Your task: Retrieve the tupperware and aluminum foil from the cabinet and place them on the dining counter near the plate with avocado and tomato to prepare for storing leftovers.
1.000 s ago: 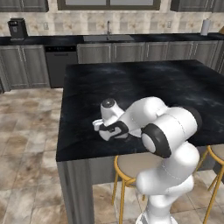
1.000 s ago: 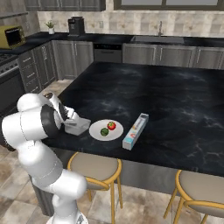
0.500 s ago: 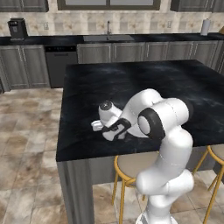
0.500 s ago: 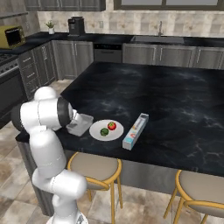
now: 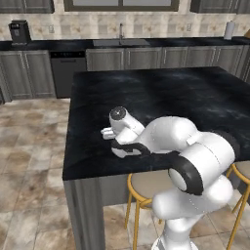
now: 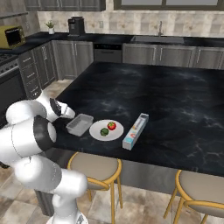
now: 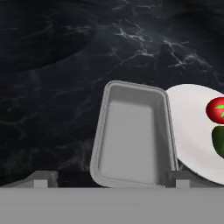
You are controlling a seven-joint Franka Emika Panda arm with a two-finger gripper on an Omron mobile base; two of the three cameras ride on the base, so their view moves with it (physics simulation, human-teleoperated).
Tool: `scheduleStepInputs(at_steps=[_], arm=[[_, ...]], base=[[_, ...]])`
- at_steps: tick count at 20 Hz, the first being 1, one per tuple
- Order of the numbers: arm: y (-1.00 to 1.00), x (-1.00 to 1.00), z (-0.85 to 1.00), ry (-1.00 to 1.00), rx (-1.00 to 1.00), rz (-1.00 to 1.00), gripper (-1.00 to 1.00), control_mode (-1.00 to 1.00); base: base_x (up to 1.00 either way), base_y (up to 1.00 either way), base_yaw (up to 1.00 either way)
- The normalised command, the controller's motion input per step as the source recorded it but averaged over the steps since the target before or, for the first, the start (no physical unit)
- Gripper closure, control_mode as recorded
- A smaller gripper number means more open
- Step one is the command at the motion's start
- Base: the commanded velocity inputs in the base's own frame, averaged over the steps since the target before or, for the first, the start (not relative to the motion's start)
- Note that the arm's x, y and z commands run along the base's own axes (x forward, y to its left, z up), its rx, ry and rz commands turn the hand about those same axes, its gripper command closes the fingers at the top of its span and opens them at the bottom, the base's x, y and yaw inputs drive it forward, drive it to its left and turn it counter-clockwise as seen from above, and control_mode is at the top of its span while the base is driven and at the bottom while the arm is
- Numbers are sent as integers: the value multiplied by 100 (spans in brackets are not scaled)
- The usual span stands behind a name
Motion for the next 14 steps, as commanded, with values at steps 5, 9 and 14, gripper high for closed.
scheduleStepInputs(at_steps=[5,9,14], arm=[[-1,-80,91,-14,0,-10,-100,-100],[-19,-81,95,-13,0,-4,-100,-100],[-45,-65,96,-10,3,0,-100,-100]], base=[[0,0,0],[0,0,0],[0,0,0]])
